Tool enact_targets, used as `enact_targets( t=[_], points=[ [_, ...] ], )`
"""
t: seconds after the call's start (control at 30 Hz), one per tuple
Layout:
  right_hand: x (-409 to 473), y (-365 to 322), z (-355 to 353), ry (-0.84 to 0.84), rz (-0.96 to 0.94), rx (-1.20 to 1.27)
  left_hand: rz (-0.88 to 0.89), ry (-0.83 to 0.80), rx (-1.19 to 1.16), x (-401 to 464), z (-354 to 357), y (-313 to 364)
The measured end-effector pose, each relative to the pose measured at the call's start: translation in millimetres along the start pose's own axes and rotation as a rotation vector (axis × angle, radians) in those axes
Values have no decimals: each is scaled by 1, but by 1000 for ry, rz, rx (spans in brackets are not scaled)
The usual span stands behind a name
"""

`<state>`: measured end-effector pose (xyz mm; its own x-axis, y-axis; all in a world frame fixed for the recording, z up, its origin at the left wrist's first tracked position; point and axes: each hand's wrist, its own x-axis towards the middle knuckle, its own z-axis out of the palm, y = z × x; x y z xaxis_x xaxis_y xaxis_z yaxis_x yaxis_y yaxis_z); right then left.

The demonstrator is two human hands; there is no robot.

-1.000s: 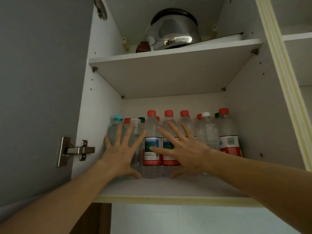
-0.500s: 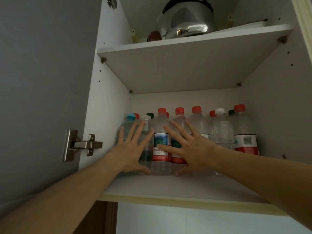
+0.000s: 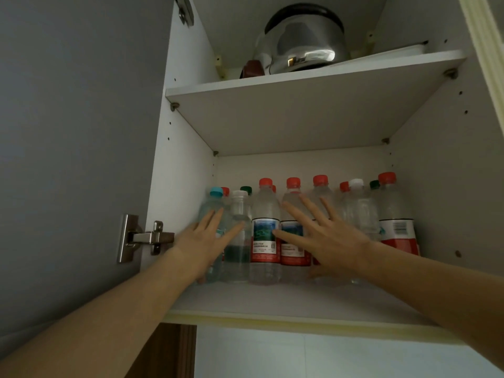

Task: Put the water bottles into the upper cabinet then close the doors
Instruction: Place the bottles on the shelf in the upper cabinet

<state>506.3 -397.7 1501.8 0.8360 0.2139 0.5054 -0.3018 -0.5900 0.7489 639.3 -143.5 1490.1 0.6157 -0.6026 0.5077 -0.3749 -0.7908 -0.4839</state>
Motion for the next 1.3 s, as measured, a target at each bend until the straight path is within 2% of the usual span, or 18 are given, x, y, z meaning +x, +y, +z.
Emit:
enact_targets(
  t=[0.23,0.43,0.57,0.7,0.83,0.93,1.0,1.07,1.2,1.3],
  points=[
    [-3,1,6,-19,73,90,-67,163,127,14,14,3],
    [-15,20,5,-88,213,362,-52,196,-41,12,21,0],
    [-13,18,4,-117,212,300,-89,205,-152,10,17,11],
    [-12,10,-1,-85,205,241,-106,245,-113,7,4,17],
    [-23,8,-7,-76,205,249,-75,412,-321,-1,2,29],
    [-37,5,-17,-29,194,305,95,573,-241,5,0,40],
    [-49,2,-26,25,210,363,151,539,-200,11,-6,44],
    [-64,-1,-36,74,218,398,133,474,-172,15,-11,47],
    [-106,-1,-55,48,236,431,101,359,-72,10,-22,64],
    [-146,2,-69,51,266,517,34,259,-161,-11,-43,77]
  ],
)
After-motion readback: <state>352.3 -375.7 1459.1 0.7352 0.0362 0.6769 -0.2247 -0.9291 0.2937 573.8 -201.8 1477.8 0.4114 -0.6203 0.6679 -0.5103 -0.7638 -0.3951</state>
